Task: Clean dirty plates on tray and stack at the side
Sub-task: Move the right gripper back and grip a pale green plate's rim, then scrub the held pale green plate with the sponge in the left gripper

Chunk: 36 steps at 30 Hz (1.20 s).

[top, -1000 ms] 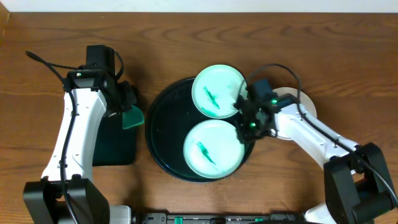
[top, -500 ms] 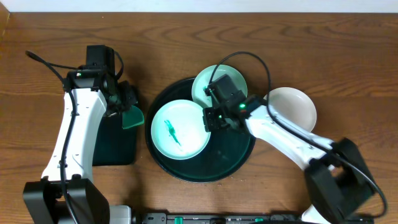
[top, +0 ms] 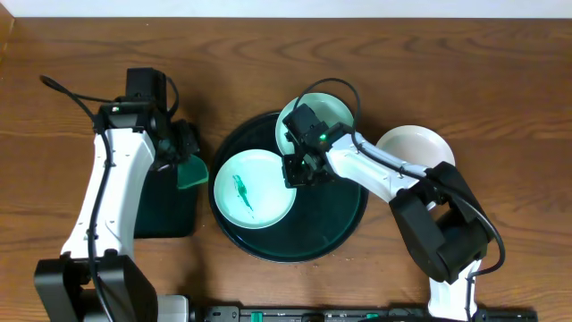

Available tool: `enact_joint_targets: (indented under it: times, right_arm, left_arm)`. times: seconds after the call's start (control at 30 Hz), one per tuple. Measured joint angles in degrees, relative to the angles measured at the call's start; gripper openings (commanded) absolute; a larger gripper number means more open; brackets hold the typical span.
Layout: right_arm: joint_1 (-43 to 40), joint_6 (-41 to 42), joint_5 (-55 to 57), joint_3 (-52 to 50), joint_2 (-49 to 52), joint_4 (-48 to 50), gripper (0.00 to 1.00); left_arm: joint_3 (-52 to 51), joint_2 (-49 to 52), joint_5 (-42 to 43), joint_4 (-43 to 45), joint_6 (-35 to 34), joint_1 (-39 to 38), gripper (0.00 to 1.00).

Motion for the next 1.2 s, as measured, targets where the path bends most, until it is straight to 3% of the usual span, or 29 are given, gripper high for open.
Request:
enact_joint_targets:
  times: [0.4,0.73,1.0,1.2]
  right_arm:
    - [-0.4,0.8,-0.5,0.0,0.2,-0.1,0.01]
    - [-0.4,0.9,-0.5,0.1,0.2,-0.2,0.01]
    - [-0.5,0.9,-0.1,0.1,0.2,-0.5,0.01]
    - [-0.8,0.8,0.1,0.1,0.2,-0.8,0.01]
  left_arm:
    - [-8.8,0.1,1.7,10.8,-7.4,-12.7,0.07]
    - [-12.4,7.1,1.2,14.0,-11.4,-14.7,0.07]
    - [-12.1,11.7,3.6,17.2,-6.8,-18.0,0.07]
    - [-12.1,12.4,14.4,18.0,2.2,-19.3,0.07]
